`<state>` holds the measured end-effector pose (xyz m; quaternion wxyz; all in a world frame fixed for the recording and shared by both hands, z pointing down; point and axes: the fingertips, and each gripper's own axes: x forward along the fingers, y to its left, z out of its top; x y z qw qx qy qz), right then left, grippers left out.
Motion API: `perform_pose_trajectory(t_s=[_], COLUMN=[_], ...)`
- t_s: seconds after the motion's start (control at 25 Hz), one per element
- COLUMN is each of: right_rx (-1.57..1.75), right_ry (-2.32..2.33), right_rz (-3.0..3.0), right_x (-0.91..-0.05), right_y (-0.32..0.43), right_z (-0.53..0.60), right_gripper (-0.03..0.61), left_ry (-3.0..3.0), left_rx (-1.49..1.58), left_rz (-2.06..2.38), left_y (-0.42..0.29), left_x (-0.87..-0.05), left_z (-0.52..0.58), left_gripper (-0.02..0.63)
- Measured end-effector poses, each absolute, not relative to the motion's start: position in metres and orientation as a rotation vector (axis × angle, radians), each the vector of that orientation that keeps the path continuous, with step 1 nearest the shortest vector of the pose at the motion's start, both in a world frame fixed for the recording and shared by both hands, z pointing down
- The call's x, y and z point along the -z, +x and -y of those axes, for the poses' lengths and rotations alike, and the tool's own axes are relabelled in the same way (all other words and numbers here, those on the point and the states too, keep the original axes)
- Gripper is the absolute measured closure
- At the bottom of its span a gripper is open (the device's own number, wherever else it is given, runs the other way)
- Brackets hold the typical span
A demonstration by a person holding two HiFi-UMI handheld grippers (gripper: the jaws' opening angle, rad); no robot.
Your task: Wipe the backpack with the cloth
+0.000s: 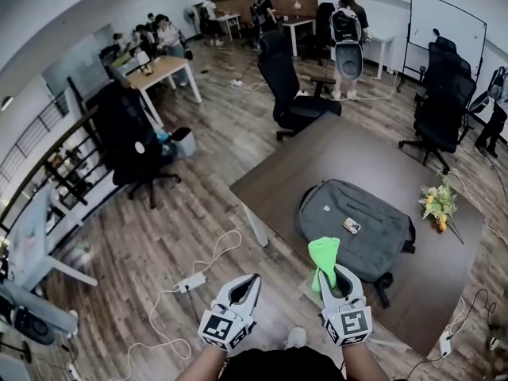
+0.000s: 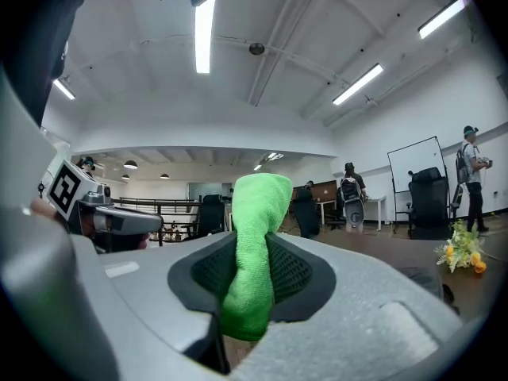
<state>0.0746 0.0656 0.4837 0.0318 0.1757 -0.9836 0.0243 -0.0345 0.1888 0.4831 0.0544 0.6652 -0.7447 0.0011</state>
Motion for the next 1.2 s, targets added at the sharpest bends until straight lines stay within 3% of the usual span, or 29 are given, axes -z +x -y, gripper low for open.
perform_pose_trajectory(t_s=[0.56, 1.2], right_rx=[-0.147, -0.164], right_ry=[0.737, 1.03], right_rz=[2.968, 2.82], right_x=[-0.495, -0.508], right_y=[0.052, -0.036], right_z=[0.036, 0.151], right_gripper=[0.479, 0.48], left_ry=[2.053, 2.379], left_rx=[-0.015, -0.05], left_rz=[2.181, 1.837], left_y=[-0.095, -0.18], left_x=[-0.515, -0.513], left_z=[-0.091, 0.074], left_gripper=[0.594, 0.595])
